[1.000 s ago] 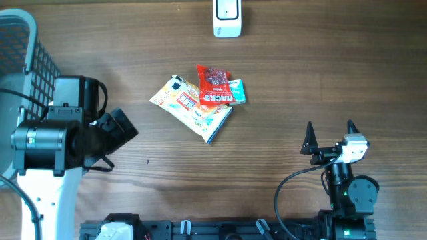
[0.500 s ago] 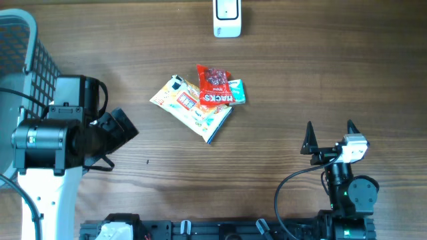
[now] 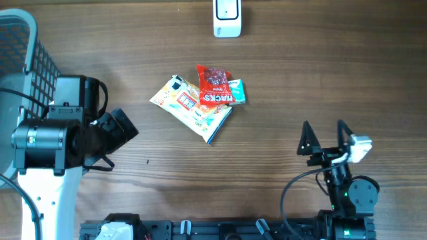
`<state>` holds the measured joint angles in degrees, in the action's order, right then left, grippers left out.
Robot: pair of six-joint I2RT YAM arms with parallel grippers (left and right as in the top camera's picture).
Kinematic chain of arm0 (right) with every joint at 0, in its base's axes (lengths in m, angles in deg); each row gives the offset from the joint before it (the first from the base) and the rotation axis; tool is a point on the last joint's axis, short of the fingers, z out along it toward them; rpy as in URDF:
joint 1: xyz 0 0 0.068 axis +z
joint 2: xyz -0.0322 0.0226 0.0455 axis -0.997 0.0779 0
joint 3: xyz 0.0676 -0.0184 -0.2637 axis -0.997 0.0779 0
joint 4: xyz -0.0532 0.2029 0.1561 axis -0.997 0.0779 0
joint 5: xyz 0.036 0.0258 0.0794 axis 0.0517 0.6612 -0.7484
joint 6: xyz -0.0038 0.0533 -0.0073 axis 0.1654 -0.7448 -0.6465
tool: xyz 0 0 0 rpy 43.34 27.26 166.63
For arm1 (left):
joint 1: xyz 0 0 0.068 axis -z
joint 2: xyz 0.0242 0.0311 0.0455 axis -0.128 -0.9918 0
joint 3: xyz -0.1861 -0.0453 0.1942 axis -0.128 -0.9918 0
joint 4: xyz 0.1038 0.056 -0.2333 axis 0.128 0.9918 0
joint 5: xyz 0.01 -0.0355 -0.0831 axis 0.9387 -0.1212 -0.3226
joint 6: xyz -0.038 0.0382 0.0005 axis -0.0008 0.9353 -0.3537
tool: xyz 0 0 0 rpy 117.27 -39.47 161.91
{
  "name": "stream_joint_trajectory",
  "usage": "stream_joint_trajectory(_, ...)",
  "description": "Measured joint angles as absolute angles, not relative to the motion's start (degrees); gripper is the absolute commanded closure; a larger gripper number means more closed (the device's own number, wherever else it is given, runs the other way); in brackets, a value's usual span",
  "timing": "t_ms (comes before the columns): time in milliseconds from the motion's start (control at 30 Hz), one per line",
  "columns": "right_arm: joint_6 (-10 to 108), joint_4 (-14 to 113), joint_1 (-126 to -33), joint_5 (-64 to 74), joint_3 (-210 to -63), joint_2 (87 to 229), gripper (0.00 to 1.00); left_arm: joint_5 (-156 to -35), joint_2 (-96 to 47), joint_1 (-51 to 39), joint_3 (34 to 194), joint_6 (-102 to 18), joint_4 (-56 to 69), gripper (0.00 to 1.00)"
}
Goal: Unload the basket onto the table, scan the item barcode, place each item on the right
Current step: 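Open the left gripper and retract the left arm toward the basket, then reach the right gripper to the red snack bag and grasp it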
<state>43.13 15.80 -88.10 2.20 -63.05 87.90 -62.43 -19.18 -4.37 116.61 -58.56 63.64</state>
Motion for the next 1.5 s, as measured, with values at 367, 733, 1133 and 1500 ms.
stream_joint_trajectory(367, -18.31, 7.91, -88.10, -14.32, -63.03, 87.97, 0.00, -62.49, -19.18, -4.37, 116.61, -58.58, 63.68, 0.00)
stream_joint_trajectory(733, -5.92, 0.44, -88.10, -18.80, -77.91, 96.10, 0.00, -62.62, -19.18, -4.37, 116.50, -58.58, 63.61, 0.00)
stream_joint_trajectory(1133, 37.99, 56.33, -85.43, -35.32, -125.95, 149.56, 0.01, -62.65, -19.18, -4.37, 116.50, -58.58, 63.68, 0.00)
stream_joint_trajectory(1500, 51.96, 76.13, -58.81, -4.33, -150.67, 179.83, 0.00, -62.67, -19.18, -4.37, 116.50, -58.58, 63.66, 0.00)
